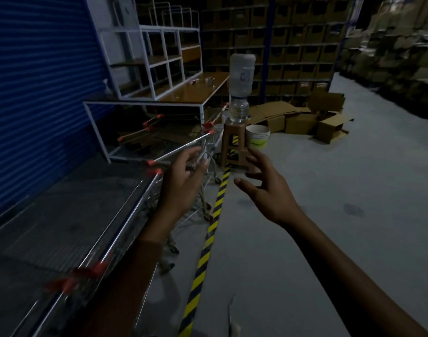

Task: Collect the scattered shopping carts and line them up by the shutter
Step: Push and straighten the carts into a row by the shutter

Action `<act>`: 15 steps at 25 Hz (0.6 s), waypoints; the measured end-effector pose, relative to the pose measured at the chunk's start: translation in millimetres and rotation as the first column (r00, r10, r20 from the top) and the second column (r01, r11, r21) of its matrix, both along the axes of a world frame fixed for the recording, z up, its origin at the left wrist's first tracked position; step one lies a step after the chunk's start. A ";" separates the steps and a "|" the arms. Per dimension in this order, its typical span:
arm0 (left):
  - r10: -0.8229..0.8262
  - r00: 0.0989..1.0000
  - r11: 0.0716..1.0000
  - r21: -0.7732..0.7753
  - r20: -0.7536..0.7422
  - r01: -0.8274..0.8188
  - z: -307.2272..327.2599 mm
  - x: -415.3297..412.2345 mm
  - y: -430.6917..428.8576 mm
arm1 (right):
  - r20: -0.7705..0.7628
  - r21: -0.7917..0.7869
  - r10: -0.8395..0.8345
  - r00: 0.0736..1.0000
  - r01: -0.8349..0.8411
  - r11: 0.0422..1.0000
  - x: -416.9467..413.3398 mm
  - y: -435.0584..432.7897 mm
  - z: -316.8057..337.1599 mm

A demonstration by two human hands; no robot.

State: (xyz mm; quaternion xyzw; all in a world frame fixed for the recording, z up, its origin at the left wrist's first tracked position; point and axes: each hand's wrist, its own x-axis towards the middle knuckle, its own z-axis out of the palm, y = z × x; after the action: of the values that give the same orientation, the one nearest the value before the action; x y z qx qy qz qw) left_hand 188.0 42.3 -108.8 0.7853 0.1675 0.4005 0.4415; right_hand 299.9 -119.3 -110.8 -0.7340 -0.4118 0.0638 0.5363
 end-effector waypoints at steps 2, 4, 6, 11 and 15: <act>-0.024 0.999 0.999 0.023 -0.030 0.024 -8.3 56.8 30.6 | -0.027 0.002 -0.025 0.999 0.025 1.000 56.1 28.9 -10.5; -0.019 0.998 0.999 0.039 -0.054 0.021 -23.7 108.5 58.8 | -0.049 -0.005 -0.029 0.998 0.029 1.000 111.2 57.1 -25.4; -0.013 0.997 0.999 0.034 -0.080 0.015 -39.4 163.4 86.6 | -0.060 0.004 -0.007 0.998 0.007 1.000 171.2 86.2 -41.0; 0.068 0.990 0.996 -0.044 -0.124 -0.074 -63.0 314.2 144.9 | -0.056 -0.028 0.088 0.995 -0.089 0.996 340.4 154.2 -63.9; 0.192 0.969 0.979 -0.039 -0.152 -0.201 -60.7 417.1 194.9 | 0.008 -0.108 0.196 0.981 -0.194 0.975 471.4 214.9 -51.9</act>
State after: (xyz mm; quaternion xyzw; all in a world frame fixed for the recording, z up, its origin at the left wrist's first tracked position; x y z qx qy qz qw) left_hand 605.1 237.1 -169.5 0.7799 0.2875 0.3785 0.4073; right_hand 771.3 95.7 -162.7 -0.7183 -0.4826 0.1312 0.4836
